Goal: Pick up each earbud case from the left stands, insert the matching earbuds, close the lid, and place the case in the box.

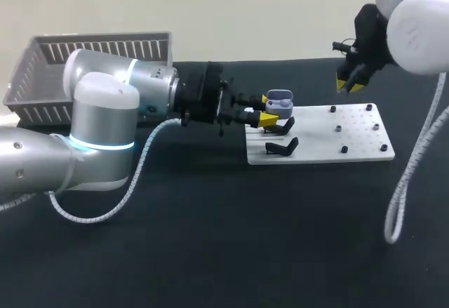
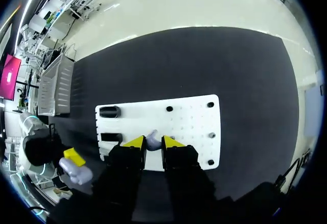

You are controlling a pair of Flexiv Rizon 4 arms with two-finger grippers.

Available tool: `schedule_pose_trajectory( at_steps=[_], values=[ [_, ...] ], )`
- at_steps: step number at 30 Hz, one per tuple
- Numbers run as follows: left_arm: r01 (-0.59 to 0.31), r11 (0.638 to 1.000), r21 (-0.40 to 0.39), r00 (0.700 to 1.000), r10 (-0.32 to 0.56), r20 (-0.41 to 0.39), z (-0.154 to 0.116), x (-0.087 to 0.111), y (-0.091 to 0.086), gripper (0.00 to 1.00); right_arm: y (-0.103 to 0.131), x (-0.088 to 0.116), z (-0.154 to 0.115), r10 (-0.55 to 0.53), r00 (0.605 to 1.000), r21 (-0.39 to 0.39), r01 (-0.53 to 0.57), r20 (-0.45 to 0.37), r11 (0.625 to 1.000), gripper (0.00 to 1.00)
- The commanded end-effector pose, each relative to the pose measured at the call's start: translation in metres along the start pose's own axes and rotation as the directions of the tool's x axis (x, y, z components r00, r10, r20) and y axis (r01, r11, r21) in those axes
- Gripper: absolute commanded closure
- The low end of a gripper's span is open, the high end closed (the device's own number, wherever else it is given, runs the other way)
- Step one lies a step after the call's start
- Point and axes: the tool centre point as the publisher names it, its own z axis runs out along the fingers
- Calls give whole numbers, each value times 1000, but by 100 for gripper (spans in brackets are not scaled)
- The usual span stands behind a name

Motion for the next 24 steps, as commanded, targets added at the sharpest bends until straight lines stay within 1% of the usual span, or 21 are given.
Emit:
schedule_pose_trajectory(
  at_steps=[1,5,12,17,24],
  values=[
    [-2,1000,-2,1000,2,1,0,1,0,100,12,33,-43,-23,997,5,23,77,1000,100],
    [-2,1000,-2,1000,2,1,0,1,0,100,30,44,-61,-78,995,-19,79,57,997,100],
    [-2,1000,-2,1000,2,1,0,1,0,100,65,63,-79,-197,980,-21,197,30,980,100],
    [-2,1000,-2,1000,2,1,0,1,0,100,88,77,-82,-279,960,-4,279,4,960,100],
    [-2,1000,-2,1000,2,1,0,1,0,100,113,90,-73,-366,929,4,367,-51,930,100]
  ],
)
